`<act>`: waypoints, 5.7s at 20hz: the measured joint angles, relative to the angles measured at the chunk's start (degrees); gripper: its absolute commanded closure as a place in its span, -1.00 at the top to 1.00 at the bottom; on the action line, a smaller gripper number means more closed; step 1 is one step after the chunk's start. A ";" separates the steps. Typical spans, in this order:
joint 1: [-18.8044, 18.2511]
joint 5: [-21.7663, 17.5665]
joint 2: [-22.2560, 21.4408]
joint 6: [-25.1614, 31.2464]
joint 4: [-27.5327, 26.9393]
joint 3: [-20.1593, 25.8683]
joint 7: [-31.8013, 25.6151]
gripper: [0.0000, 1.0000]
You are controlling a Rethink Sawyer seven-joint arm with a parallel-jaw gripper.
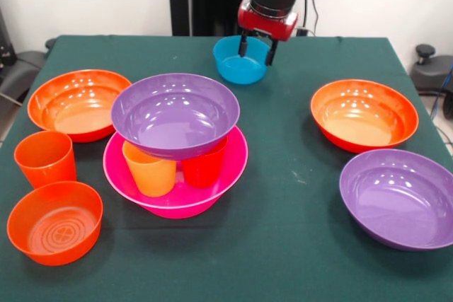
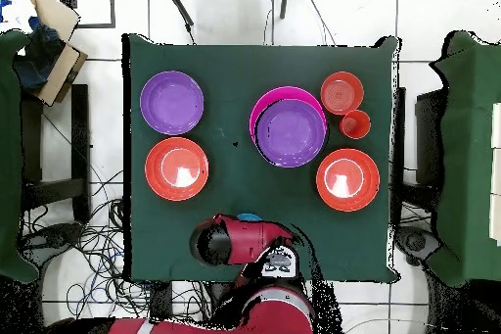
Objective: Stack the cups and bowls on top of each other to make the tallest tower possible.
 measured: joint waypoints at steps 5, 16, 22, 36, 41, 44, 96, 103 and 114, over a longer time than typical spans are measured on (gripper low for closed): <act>-0.02 -0.33 0.15 0.00 0.00 0.73 0.00 1.00; -0.02 -1.39 0.22 0.00 0.00 1.13 0.00 1.00; -0.02 -1.68 0.21 0.00 0.00 1.22 0.00 1.00; -3.14 -2.61 0.21 0.00 0.00 3.66 0.00 1.00; -4.70 -4.02 0.22 -0.01 -0.01 5.03 0.00 1.00; -5.65 -5.38 0.22 0.00 0.00 5.85 0.00 1.00; -8.59 -7.78 1.03 1.15 -0.67 8.65 0.00 1.00; -8.71 -8.47 3.00 1.14 -0.90 8.75 0.00 -1.00; -7.70 -8.36 -5.37 5.49 -0.85 7.77 0.00 -1.00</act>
